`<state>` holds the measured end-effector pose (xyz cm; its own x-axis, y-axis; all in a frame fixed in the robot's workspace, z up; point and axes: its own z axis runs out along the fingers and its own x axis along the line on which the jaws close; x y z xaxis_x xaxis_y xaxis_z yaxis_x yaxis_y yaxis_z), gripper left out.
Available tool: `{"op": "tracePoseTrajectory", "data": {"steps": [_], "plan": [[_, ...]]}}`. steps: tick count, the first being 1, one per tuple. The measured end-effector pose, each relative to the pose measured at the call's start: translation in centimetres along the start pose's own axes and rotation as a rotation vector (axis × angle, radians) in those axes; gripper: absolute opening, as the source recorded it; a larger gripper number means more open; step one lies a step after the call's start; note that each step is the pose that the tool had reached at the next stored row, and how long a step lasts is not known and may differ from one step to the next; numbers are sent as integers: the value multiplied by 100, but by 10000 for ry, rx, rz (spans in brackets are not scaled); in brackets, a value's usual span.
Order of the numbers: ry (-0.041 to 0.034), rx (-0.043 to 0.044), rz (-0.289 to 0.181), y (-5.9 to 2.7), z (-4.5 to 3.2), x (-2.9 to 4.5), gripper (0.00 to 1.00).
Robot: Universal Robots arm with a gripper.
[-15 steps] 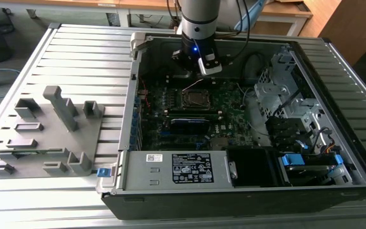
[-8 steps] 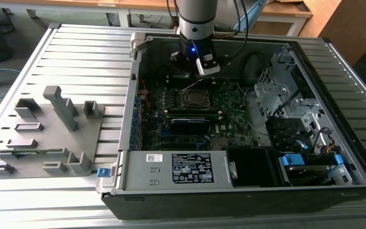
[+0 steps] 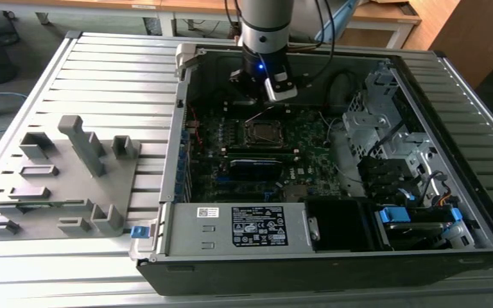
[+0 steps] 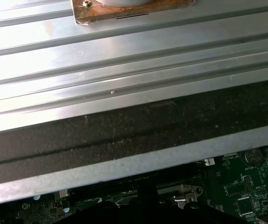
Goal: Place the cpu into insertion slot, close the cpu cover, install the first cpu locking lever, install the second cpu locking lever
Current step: 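Install the first cpu locking lever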
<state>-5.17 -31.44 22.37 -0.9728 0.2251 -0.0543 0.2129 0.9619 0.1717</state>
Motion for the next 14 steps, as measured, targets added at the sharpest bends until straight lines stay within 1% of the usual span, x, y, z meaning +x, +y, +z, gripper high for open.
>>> {"op": "tracePoseTrajectory", "data": {"steps": [7,10,14], "plan": [[26,7,4,11,3,-66,10],[24,4,6,11,12,-69,10],[25,6,4,0,42,-69,10]]}}
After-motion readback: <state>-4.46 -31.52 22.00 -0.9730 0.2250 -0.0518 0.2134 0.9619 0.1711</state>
